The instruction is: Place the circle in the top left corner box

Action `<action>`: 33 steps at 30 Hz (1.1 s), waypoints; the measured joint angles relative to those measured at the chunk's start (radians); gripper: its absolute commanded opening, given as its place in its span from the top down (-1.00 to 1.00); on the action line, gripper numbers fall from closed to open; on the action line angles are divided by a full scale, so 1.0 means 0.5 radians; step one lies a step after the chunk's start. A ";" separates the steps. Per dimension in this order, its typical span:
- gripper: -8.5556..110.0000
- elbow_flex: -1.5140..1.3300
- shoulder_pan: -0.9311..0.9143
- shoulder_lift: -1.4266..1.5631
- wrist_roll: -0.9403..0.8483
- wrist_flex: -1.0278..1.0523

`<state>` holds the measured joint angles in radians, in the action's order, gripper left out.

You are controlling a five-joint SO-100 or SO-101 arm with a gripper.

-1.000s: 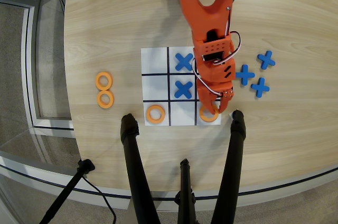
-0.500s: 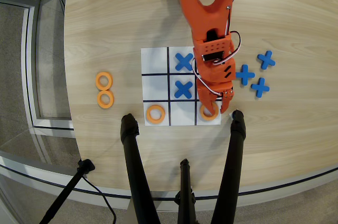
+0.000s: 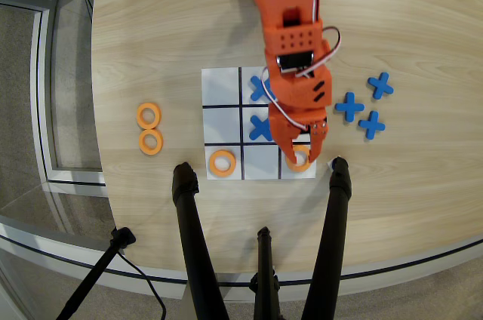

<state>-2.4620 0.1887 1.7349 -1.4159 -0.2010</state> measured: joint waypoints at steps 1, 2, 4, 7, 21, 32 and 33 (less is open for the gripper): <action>0.71 -0.071 -0.012 0.166 0.015 0.141; 0.71 -0.110 -0.031 0.328 0.018 0.313; 0.71 -0.129 -0.080 0.672 0.018 0.752; 0.71 -0.172 -0.095 1.111 0.018 1.488; 0.86 -1.270 -0.304 2.697 -0.181 2.681; 0.85 -1.371 -1.086 3.237 -0.218 2.973; 0.85 -1.371 -1.279 3.261 -0.215 2.976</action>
<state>-3.1477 -0.4510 3.3656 -1.5232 1.2870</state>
